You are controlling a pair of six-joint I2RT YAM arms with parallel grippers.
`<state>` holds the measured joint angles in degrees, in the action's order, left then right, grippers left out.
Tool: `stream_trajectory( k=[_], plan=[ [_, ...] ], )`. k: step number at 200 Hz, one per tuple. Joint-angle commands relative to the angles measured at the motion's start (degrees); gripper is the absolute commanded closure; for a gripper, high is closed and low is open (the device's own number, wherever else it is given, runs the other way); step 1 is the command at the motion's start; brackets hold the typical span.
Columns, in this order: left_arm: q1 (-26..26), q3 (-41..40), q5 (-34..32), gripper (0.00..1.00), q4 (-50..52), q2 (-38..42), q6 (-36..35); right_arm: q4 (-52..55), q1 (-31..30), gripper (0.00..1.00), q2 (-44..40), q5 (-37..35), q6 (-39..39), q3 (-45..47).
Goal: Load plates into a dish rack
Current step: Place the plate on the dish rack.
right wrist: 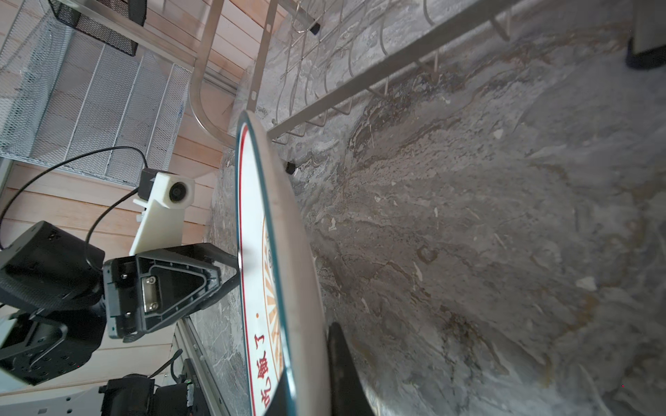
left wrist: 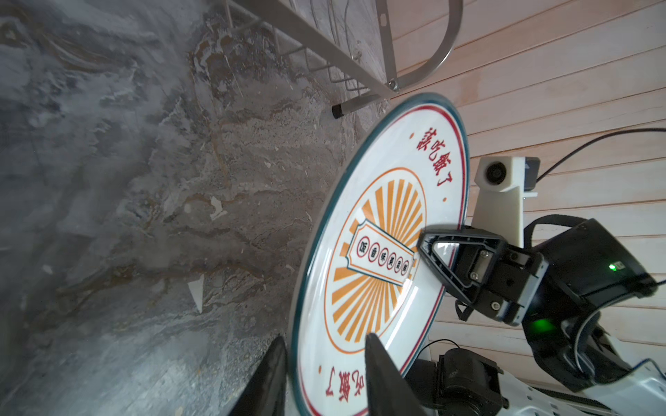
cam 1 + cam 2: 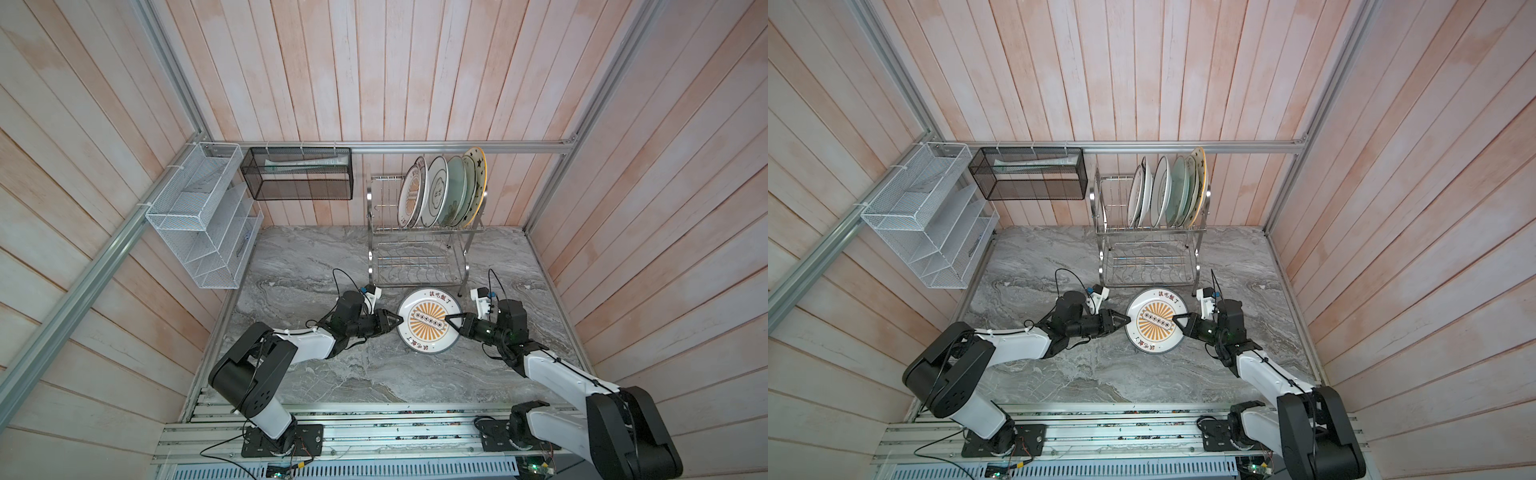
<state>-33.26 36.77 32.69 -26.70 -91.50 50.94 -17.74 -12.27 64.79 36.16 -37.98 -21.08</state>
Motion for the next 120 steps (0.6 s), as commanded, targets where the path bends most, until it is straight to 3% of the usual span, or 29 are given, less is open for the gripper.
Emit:
stream_trajectory(
  k=[1, 63, 120],
  plan=[
    [2.2, -1.3, -1.5, 0.62, 3.7, 4.7, -3.0, 4.4, -0.1, 1.00, -3.1, -2.9, 3.3, -2.6],
    [10.0, -4.6, -3.2, 0.60, 12.5, 17.3, -7.1, 7.7, -0.9, 1.00, -12.1, -0.9, 5.9, -5.7],
    [10.8, -6.2, -3.7, 0.59, 14.3, 23.7, -8.6, 7.1, -5.4, 1.00, -18.1, 2.5, 6.2, -12.3]
  ],
)
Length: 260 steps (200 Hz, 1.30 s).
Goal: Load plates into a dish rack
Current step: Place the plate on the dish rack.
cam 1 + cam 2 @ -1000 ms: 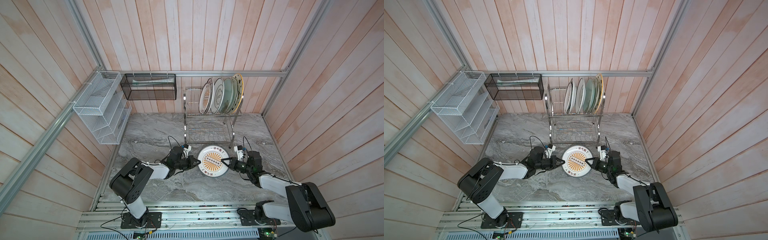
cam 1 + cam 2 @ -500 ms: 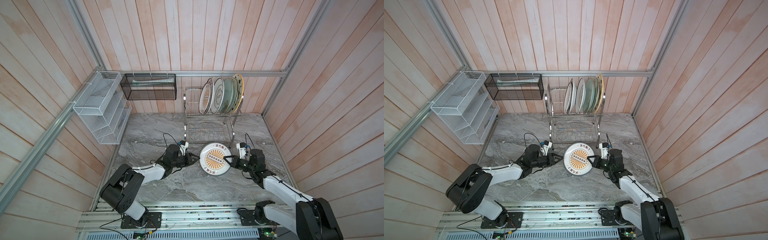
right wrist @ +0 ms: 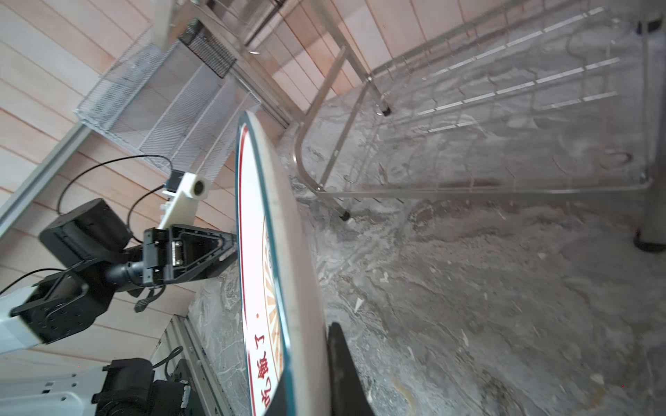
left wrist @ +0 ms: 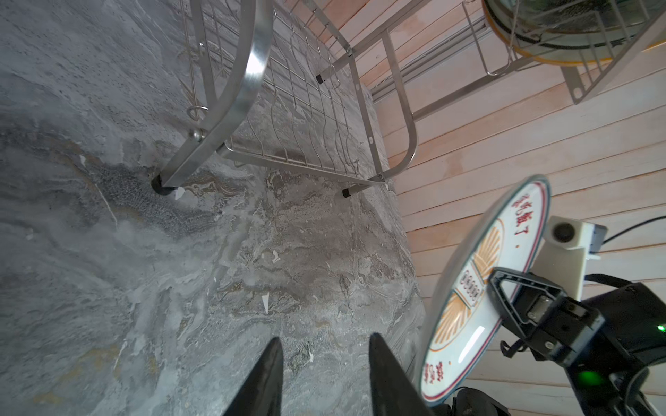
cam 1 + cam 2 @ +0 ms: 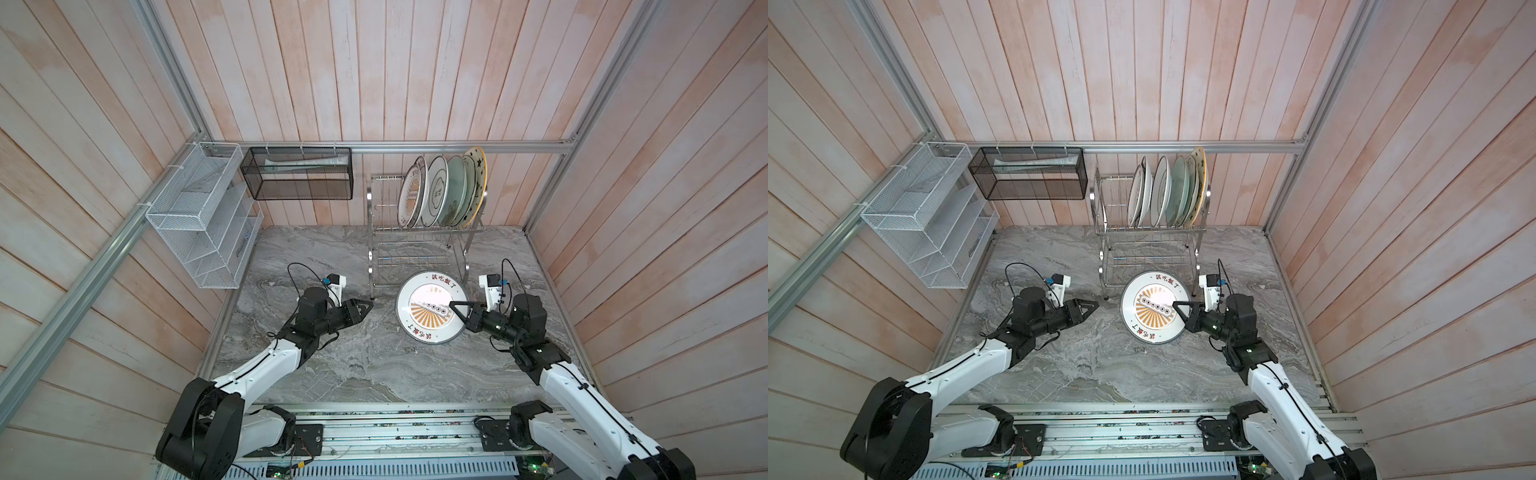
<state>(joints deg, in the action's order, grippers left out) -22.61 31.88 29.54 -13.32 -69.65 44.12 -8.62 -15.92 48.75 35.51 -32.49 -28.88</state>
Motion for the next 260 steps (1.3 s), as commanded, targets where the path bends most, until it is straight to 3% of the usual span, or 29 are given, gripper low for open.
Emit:
stream_trajectory(
  k=[1, 79, 170, 260],
  plan=[
    [0.2, -1.4, -0.5, 0.59, 0.8, 2.0, -1.8, -2.1, -1.9, 1.00, -2.1, 3.1, 0.7, -4.6],
    [0.2, -2.2, -0.8, 0.59, 0.4, 4.2, -1.5, -6.5, -6.9, 1.00, 3.0, -3.6, 2.6, -22.3],
    [-0.3, -4.0, -3.5, 0.59, 4.7, 12.1, -1.3, -9.2, -15.2, 1.00, 23.0, -30.6, 11.4, -48.4],
    [-0.4, -6.2, -4.8, 0.59, 7.4, 17.7, -1.2, -7.0, -25.2, 1.00, 45.7, -66.8, 26.4, -75.6]
  ],
)
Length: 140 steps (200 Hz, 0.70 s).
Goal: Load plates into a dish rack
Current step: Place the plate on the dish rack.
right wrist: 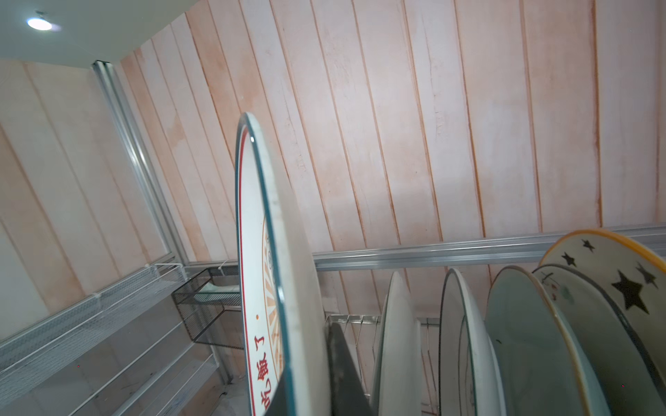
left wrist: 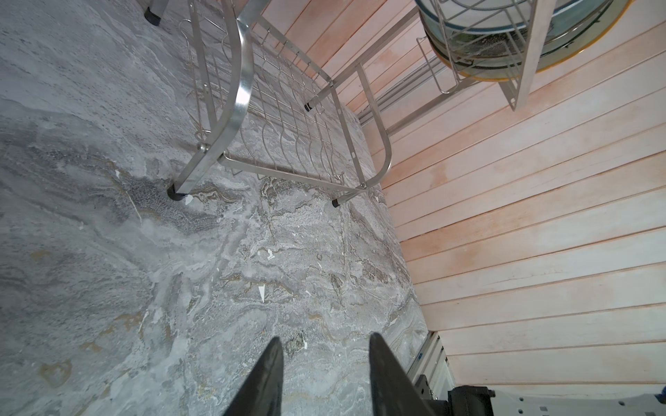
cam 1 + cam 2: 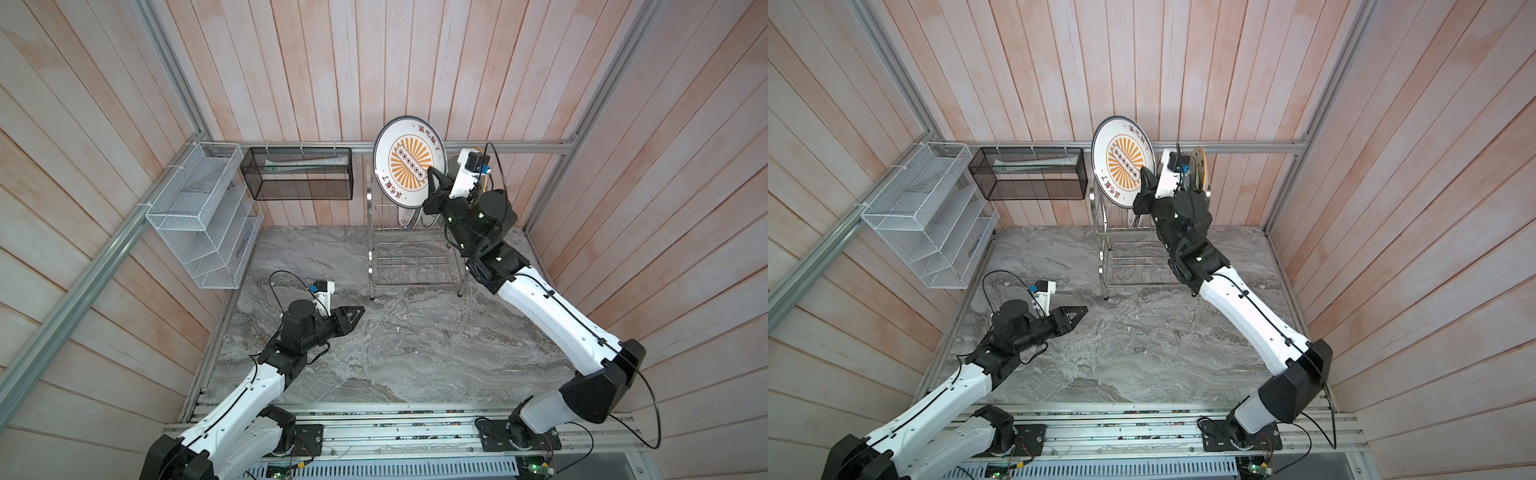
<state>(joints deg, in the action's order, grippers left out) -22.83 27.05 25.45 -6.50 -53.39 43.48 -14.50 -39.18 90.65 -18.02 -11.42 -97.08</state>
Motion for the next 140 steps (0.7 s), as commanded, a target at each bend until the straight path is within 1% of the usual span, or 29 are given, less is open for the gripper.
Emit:
stream_trajectory(
  k=[1, 29, 60, 70, 91, 107, 119, 140],
  plan=[
    [-0.2, -1.4, -0.6, 0.59, 0.6, 1.4, -0.6, -1.0, -2.0, 1.00, 4.0, -13.5, 5.5, -7.7],
    [-0.2, -2.2, -0.3, 0.59, 0.6, 2.1, -0.2, 0.3, -5.8, 1.00, 11.3, -24.1, 11.4, -17.5],
    [-0.2, -2.9, -0.1, 0.59, 0.1, 2.5, 0.0, 1.4, -9.6, 1.00, 21.9, -36.7, 20.6, -32.7],
    [-0.2, -3.1, 0.2, 0.59, -0.2, 2.6, 0.3, 1.9, -10.3, 1.00, 25.4, -39.7, 23.3, -37.8],
    [-0.2, -3.7, 0.5, 0.59, -0.8, 3.1, 0.7, 4.5, -11.3, 1.00, 31.5, -43.5, 26.3, -46.9],
    [-0.2, -4.5, 0.8, 0.59, -1.6, 3.6, 1.2, 6.2, -11.9, 1.00, 34.5, -45.6, 27.4, -51.6],
    [-0.2, -5.1, 0.9, 0.59, -1.7, 4.1, 1.6, 8.0, -12.2, 1.00, 35.9, -46.2, 27.1, -52.9],
    [-0.2, -5.8, 0.9, 0.59, -1.6, 5.2, 1.8, 11.6, -12.3, 1.00, 36.1, -46.3, 24.0, -52.2]
  ],
)
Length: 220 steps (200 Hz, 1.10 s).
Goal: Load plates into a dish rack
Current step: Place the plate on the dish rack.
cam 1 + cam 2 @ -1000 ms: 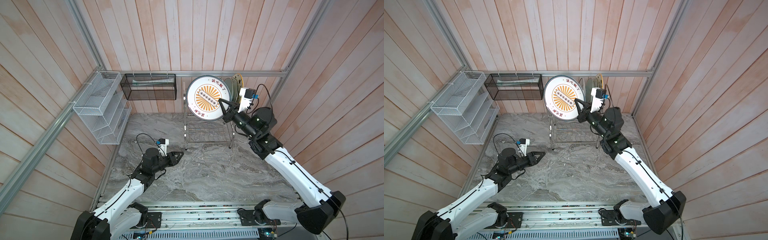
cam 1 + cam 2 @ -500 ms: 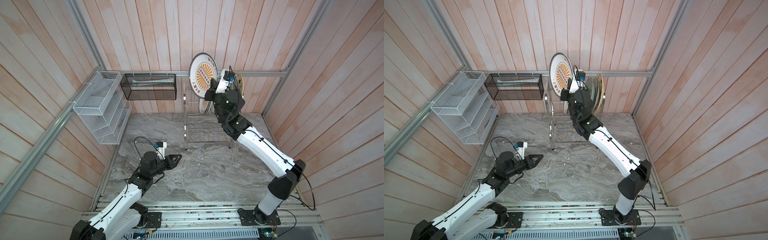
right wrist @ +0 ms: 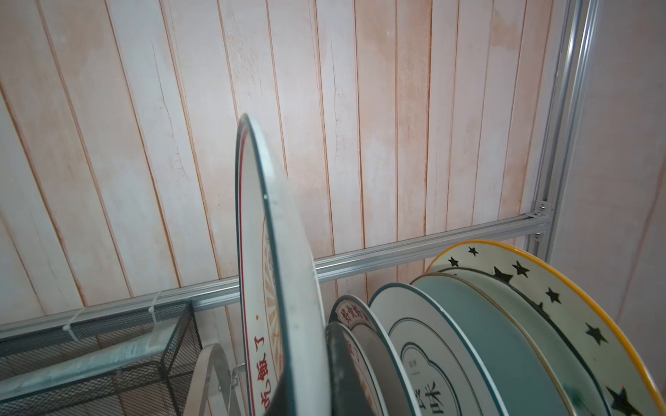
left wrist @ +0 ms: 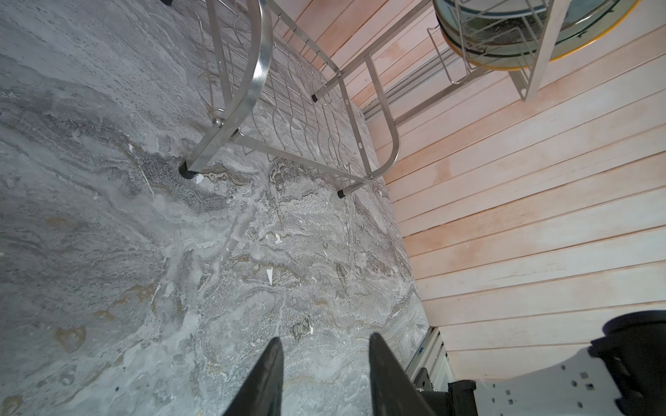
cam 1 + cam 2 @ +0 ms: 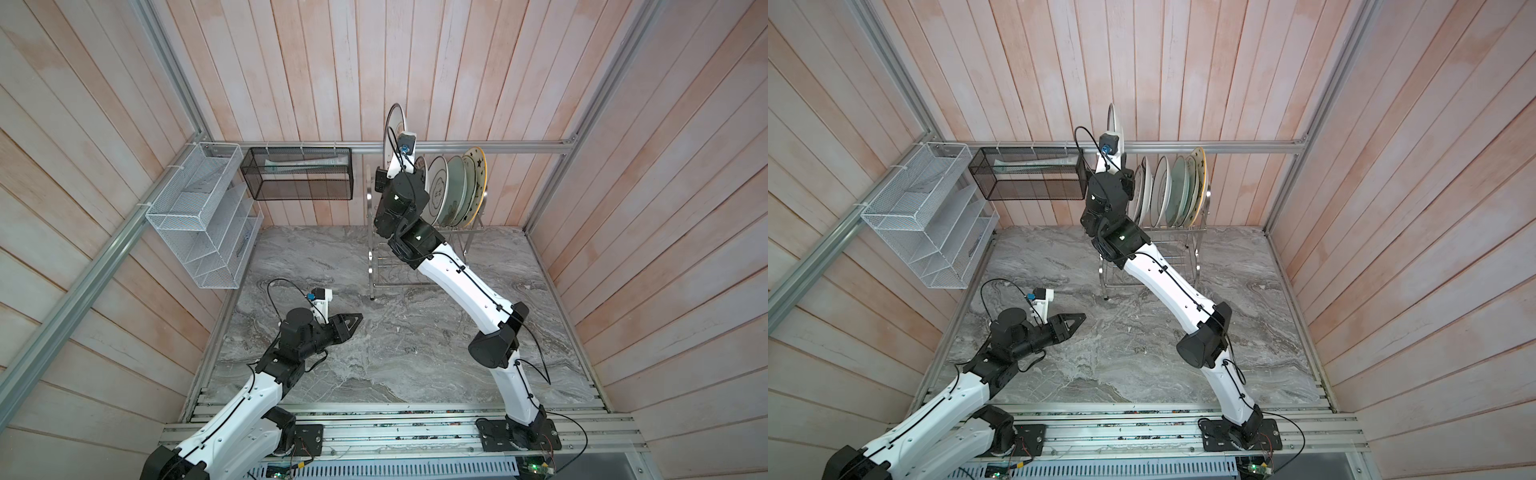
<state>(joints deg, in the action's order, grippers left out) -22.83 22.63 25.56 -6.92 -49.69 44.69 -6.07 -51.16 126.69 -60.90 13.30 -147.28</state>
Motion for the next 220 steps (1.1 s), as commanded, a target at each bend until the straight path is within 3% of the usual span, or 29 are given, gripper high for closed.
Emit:
stream_trajectory(
  k=[1, 41, 220],
  plan=[
    [-0.2, -1.5, 0.9, 0.59, -1.2, 1.6, 0.6, 3.3, -0.4, 1.00, 0.0, -3.4, -0.8, -2.0],
    [-0.2, -2.5, 1.0, 0.59, -1.2, 3.4, 0.9, 5.6, -0.4, 1.00, -0.6, -3.0, -3.9, 2.1],
    [-0.2, -2.5, 1.0, 0.59, -1.2, 3.3, 0.8, 17.5, -0.3, 1.00, 2.8, -4.4, -14.7, 2.9]
  ],
)
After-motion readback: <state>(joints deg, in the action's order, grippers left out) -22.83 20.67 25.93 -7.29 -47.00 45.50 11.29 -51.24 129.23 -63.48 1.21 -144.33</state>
